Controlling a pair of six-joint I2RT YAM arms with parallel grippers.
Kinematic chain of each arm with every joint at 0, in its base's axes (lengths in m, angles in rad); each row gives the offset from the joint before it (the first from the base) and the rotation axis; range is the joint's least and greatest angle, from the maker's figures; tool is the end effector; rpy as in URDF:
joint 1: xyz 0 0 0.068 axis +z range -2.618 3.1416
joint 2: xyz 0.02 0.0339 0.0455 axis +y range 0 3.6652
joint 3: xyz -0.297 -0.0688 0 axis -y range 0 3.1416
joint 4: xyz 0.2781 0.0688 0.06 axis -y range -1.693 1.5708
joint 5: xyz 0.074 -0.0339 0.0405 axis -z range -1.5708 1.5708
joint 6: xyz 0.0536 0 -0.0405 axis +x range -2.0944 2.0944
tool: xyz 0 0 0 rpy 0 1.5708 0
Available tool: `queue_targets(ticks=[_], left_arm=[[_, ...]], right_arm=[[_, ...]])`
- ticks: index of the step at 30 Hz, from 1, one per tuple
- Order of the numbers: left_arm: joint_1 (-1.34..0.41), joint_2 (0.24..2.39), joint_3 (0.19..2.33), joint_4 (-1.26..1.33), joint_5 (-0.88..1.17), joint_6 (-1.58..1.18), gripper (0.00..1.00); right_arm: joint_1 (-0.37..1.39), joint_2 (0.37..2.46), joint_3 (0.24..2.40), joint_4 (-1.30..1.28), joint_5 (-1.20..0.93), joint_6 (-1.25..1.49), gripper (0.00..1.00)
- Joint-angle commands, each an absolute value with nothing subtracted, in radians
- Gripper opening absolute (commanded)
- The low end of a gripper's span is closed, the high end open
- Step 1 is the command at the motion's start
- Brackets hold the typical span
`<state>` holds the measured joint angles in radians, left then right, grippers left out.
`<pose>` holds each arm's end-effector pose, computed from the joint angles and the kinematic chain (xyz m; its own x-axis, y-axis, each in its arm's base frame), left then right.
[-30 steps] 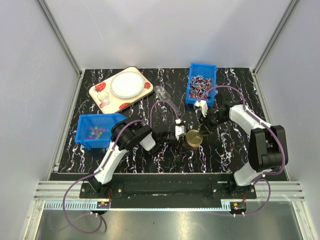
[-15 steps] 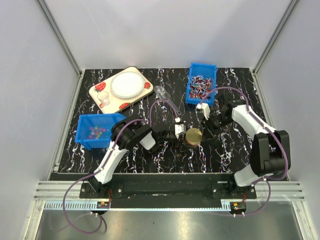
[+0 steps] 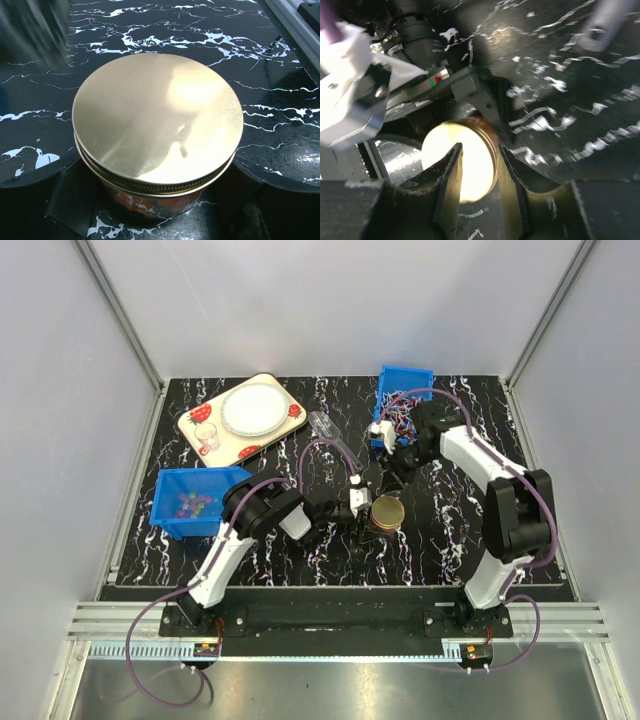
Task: Pack the candies
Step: Screw the bottle lid onto the packing bottle.
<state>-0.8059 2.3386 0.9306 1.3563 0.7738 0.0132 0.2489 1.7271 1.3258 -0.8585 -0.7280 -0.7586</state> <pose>0.2796 -0.3454 0.0567 -0.0226 0.0372 -0.9991 0.9997 -0.0087 -0.0229 0.3601 0.1283 0.2449 -0.4074 -0.6334 -0.6579 -0.9114 0.3274 0.2493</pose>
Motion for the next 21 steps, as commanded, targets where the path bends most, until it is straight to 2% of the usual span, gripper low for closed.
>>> queue_targets(ticks=[1,21], left_arm=[[-0.798,2.364,0.939,1.384,0.759,0.003,0.68],[-0.799,2.364,0.942,1.382,0.762,-0.023,0.67]], right_arm=[[0.291,1.776,1.371,-0.833,-0.788,-0.749,0.40],[0.284,1.778,1.256,-0.839,-0.741,-0.793,0.37]])
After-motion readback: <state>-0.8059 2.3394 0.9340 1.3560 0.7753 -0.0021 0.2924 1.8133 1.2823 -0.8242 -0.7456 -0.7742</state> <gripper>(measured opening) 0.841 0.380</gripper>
